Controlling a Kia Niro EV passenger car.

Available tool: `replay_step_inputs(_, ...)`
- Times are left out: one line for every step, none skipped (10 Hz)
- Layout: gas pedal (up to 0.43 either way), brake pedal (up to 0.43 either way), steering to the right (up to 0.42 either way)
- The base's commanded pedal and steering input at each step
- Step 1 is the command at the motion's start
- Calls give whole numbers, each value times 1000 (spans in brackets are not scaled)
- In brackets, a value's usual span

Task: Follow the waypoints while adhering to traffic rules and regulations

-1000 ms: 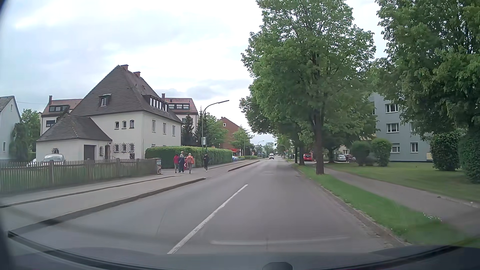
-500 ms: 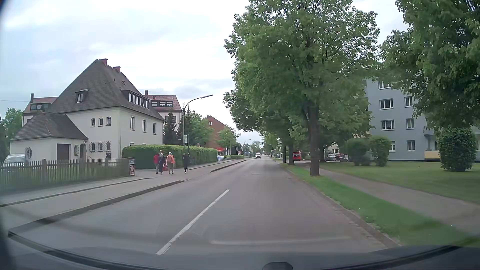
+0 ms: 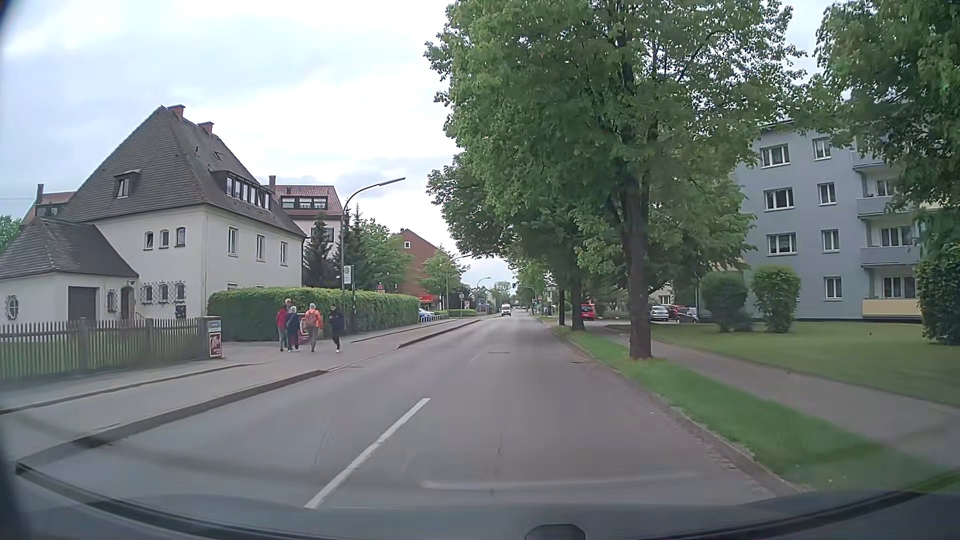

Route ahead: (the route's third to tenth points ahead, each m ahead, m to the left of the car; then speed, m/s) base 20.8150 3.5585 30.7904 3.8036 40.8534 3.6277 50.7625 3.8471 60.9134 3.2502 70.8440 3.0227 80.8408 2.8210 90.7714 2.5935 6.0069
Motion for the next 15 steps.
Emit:
replay_step_inputs(189, 0, 16)
replay_step_inputs(189, 0, 16)
replay_step_inputs(189, 0, 16)
replay_step_inputs(189, 0, 16)
replay_step_inputs(189, 0, 14)
replay_step_inputs(189, 0, 8)
replay_step_inputs(189, 0, 4)
replay_step_inputs(189, 0, 4)
replay_step_inputs(189, 0, 4)
replay_step_inputs(189, 0, 4)
replay_step_inputs(189, 0, 4)
replay_step_inputs(189, 0, 4)
replay_step_inputs(189, 0, 4)
replay_step_inputs(197, 0, 4)
replay_step_inputs(197, 0, 3)
